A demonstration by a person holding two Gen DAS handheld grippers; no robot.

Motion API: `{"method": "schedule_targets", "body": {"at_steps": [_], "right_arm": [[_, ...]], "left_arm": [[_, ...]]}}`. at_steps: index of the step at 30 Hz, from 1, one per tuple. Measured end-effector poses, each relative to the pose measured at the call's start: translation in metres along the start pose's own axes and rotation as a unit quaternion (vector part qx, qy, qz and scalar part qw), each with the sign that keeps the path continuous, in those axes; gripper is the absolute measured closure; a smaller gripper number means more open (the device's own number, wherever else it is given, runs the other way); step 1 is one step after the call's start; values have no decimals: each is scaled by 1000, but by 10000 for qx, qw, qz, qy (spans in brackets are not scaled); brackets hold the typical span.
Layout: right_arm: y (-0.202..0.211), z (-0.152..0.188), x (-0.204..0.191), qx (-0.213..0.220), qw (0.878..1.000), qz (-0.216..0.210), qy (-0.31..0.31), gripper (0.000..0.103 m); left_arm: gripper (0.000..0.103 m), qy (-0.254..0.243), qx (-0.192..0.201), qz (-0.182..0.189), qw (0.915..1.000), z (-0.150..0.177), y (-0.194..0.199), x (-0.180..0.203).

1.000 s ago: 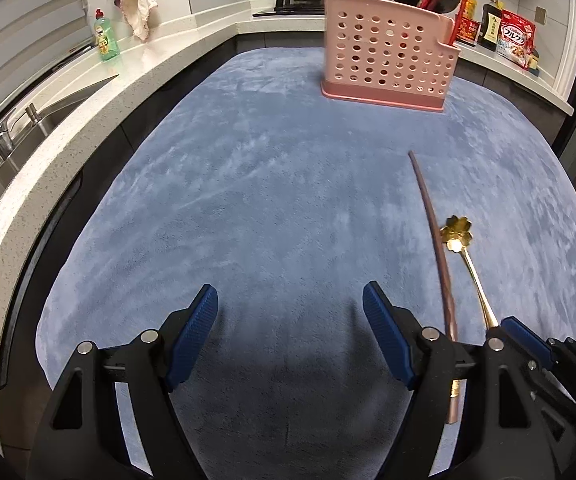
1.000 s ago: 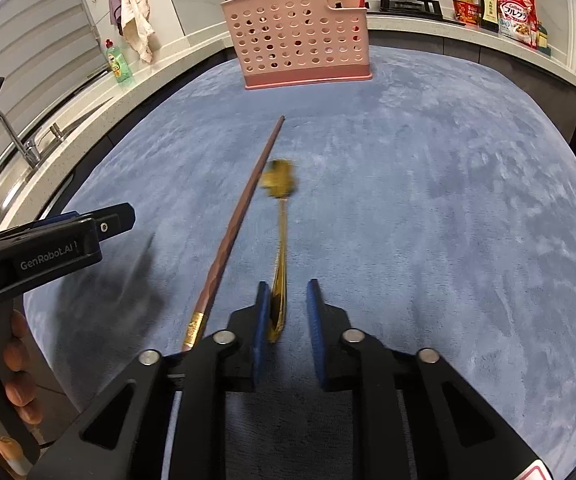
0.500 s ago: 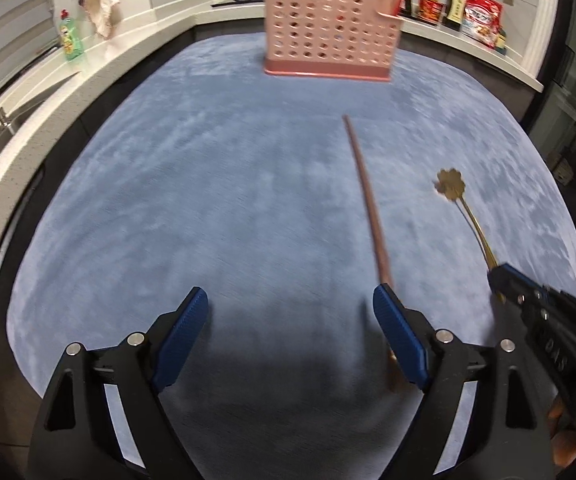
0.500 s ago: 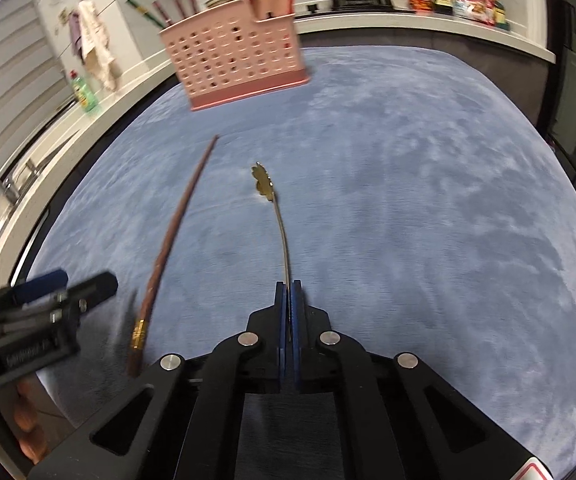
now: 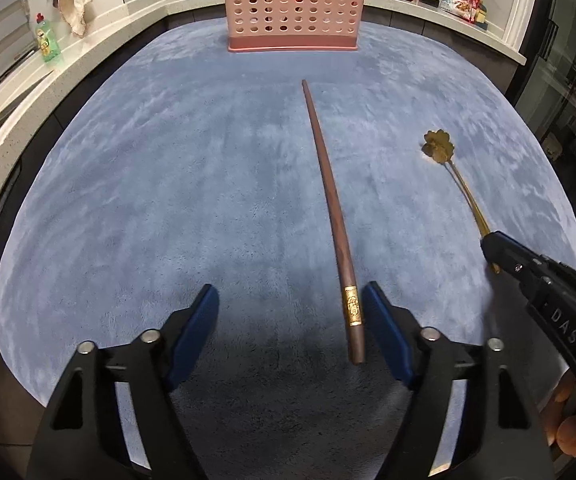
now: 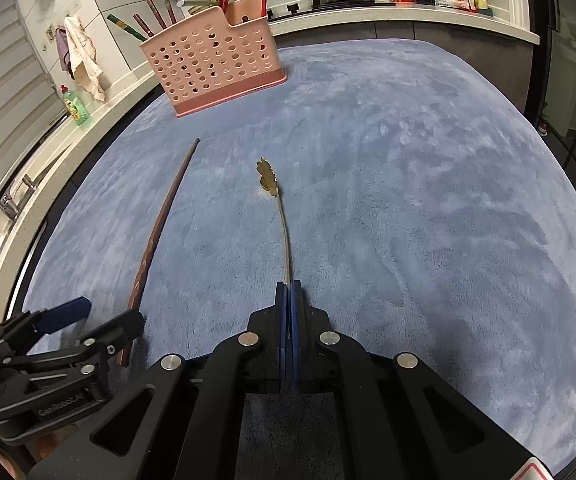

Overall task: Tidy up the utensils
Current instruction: 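Grasp the brown chopstick with the left tool while the right tool grasps the gold spoon, then lift the brown chopstick and gold spoon up over the pink basket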

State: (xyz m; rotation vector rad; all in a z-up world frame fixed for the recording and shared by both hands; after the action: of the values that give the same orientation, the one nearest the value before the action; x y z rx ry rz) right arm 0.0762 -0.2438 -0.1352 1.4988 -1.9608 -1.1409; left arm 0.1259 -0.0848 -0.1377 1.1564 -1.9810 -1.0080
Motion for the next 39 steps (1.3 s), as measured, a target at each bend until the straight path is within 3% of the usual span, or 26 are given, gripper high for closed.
{"method": "schedule_targets", "body": {"at_steps": [2,10,12,26,30,32,33,39], "right_arm": [[0,0,0,1,10000,-12,-7,101],[4,1,-2,29,10000,-46,-23,101],[6,0,-2,52,10000,-53,-30,101],[33,-30,-11,402,9991,-120,57,102],[25,-26,-9,264,9995,-132,82,101],[18,-19,-6,172,9998,-24,71,87],[16,-16,-5,140,9999,-14,66,84],[0,1,2,-52,10000,46,38,84]], "left_arm": [[44,-17,8,20,10000,0,1,1],[91,-158,-26,125,9998,0,3,7],[96,-151,-49,150,9998,0,3,8],[96,114,190,252,9994,-25,29,-2],[96,129,276,240,9992,-32,35,-5],[96,136,266,230,9993,-32,34,-6],[96,139,251,229,9993,-31,33,-6],[96,133,145,236,9995,-25,28,-5]]}}
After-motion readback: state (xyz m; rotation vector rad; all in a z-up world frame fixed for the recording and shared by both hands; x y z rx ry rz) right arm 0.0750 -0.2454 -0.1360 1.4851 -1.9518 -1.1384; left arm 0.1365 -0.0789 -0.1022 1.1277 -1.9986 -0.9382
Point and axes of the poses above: each gripper's, at about its wrist camera, not at the fingertips, and y roughly against the way its jaws point, x to its right, z to its underside, the point moved 9 cm from there along -y, roughly the way its jaws point, and after that the axes turned 9 degrees about z, right-handed, at the moved point
